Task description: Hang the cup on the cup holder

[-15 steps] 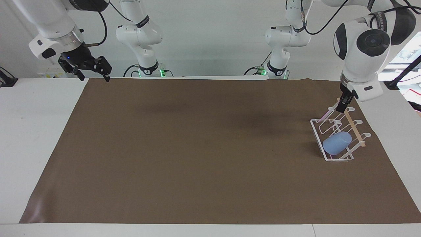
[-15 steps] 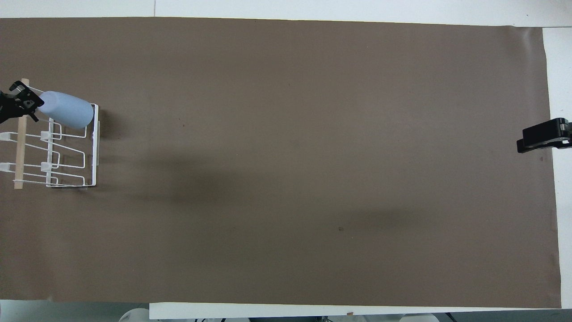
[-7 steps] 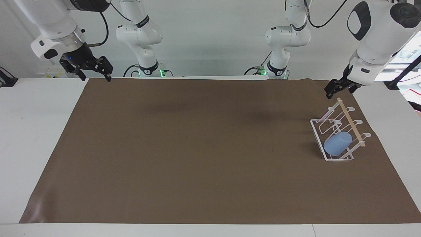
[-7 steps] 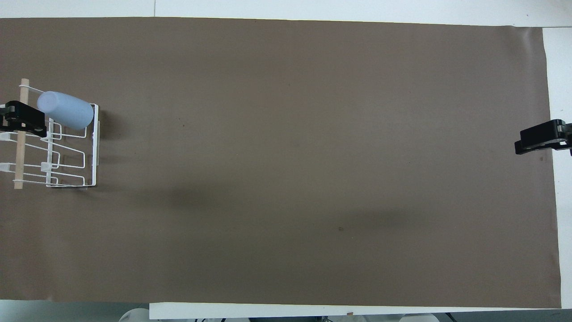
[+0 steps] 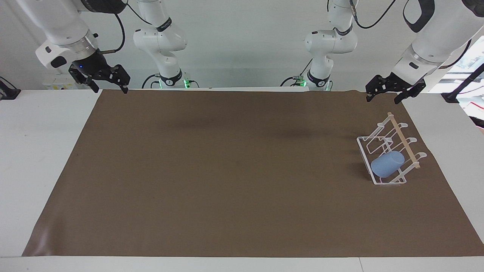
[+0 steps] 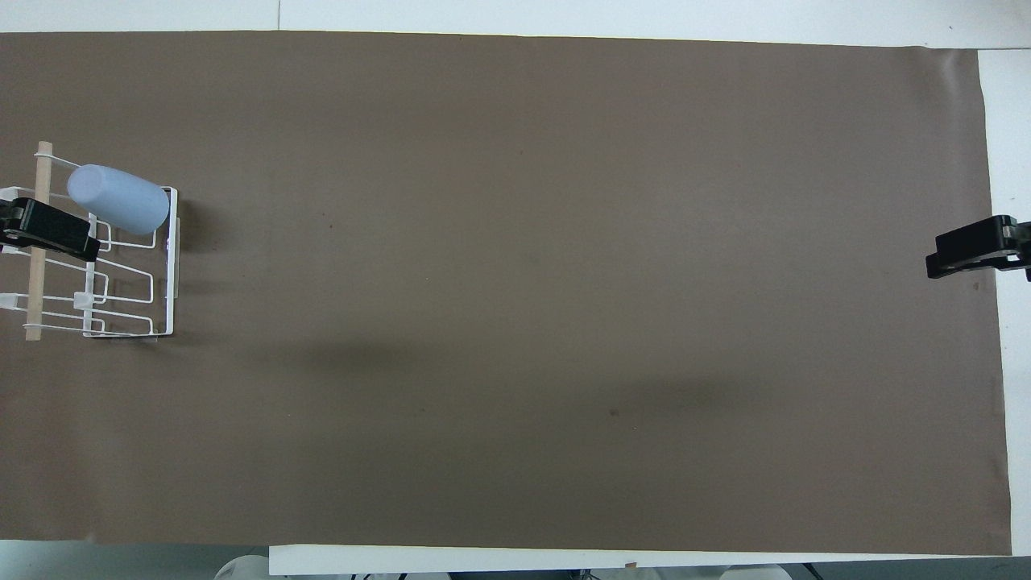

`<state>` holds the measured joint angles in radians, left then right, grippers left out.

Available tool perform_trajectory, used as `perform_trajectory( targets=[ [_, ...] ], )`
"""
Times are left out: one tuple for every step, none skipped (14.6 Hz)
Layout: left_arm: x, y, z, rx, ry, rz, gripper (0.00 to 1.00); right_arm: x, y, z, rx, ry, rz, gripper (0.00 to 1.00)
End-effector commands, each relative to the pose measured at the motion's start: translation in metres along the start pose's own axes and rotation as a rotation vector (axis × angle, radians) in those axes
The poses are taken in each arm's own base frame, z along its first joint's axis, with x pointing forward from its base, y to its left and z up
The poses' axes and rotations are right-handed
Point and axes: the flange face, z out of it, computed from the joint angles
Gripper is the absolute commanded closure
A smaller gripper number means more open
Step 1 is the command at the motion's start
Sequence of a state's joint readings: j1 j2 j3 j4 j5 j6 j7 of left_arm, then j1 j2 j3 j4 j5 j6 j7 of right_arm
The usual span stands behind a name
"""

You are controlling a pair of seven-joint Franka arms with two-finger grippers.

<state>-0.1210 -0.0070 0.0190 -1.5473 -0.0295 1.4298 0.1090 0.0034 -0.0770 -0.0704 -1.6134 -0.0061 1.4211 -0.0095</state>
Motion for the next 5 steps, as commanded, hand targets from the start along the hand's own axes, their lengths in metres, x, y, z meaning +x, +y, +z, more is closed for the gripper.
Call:
perform_trajectory(
  targets=[
    [0.005,-0.003,-0.013,-0.022,0.006,0.020,0.00,-0.003,0.001,0.001,0.010,-0.006,0.006,0.01],
    [0.003,-0.005,-0.017,-0.023,0.016,0.016,0.00,-0.003,0.000,0.001,0.011,-0.006,0.004,0.01],
    [0.001,-0.005,-0.020,-0.024,0.022,0.015,0.00,-0.003,0.000,0.002,0.009,-0.007,0.004,0.01],
    [-0.001,-0.006,-0.023,-0.020,0.026,0.013,0.00,-0.003,0.000,0.002,0.011,-0.007,0.004,0.01],
    [-0.001,-0.008,-0.023,-0.021,0.027,0.008,0.00,-0.003,0.000,0.002,0.011,-0.007,0.004,0.01]
  ],
)
